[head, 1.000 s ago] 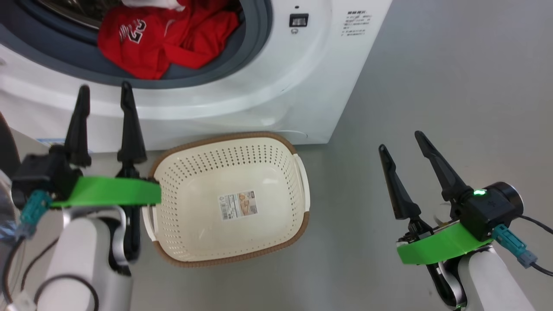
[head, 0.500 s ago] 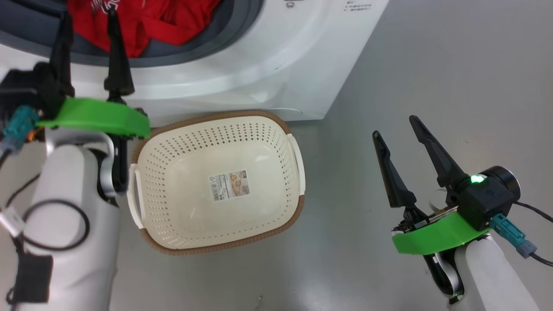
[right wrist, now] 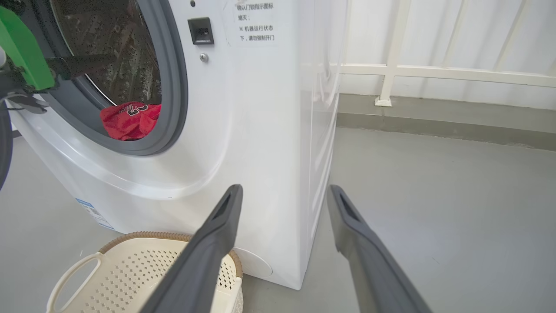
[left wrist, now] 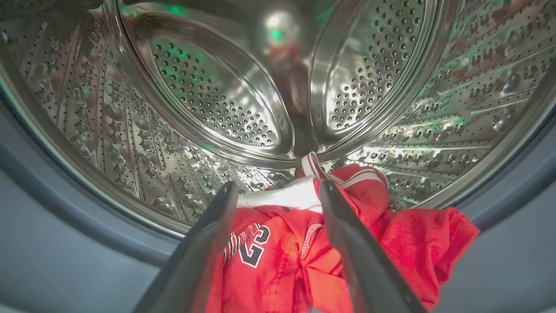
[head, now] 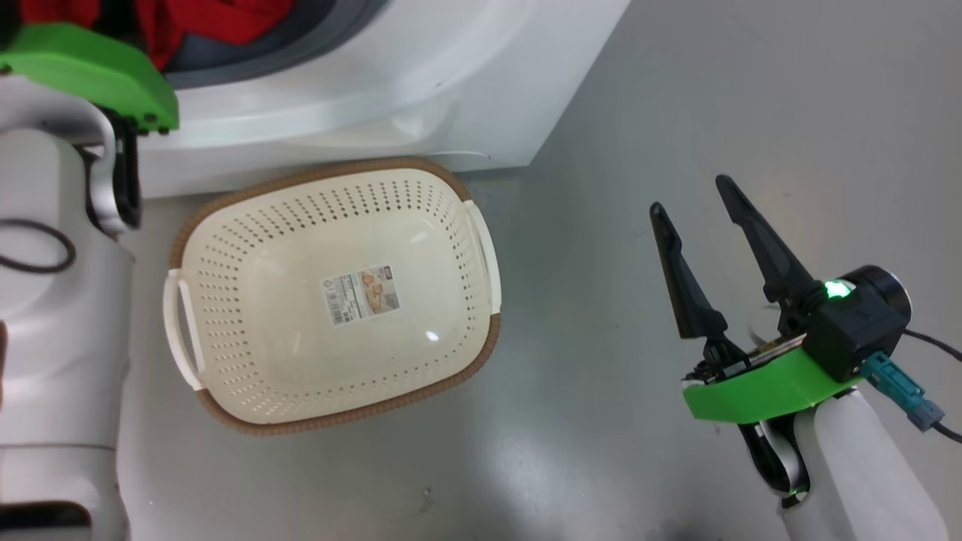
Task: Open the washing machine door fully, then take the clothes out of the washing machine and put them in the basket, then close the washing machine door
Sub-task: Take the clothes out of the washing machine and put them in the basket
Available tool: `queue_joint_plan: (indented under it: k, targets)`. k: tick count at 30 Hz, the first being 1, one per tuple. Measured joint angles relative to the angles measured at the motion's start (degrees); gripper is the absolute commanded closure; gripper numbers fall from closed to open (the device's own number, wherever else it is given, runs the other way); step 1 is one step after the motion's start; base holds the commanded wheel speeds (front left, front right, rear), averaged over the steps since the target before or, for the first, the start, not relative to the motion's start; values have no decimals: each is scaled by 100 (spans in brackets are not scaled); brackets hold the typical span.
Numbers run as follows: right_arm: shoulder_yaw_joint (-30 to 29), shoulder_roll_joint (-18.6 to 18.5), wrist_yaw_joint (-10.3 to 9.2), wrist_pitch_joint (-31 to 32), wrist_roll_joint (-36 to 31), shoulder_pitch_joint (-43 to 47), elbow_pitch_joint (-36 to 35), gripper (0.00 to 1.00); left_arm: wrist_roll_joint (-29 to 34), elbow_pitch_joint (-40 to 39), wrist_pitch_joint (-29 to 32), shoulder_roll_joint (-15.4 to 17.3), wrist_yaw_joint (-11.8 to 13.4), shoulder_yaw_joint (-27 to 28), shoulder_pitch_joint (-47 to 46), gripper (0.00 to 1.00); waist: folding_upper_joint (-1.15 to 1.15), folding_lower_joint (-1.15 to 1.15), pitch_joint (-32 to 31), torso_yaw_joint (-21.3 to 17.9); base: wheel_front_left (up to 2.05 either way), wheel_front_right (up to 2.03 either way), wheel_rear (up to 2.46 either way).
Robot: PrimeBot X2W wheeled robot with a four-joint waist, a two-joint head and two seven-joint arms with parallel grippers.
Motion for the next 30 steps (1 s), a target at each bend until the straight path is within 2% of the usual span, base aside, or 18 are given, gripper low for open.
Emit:
queue_joint_plan:
  k: [8,14,19,29,30]
  targets:
    - [8,7,0,0,4,-198,-44,0,583,1006,578,372,244,-486,-744,0,0,0,346,-206,0,0,0]
    - [-1,23,0,0,119,-202,-36,0,954,1538,966,531,377,-842,-1024,0,0,0,426,-345,0,0,0]
    - [9,35,0,0,136,-202,-34,0,1102,1907,1223,661,556,-953,-1068,0,0,0,426,-448,0,0,0]
    - [68,45,0,0,190,-203,-40,0,1113,2282,1425,714,604,-1060,-1249,0,0,0,459,-542,0,0,0]
    - [74,46,0,0,214,-203,-41,0,1114,2293,1424,719,604,-1079,-1272,6,0,0,467,-546,0,0,0]
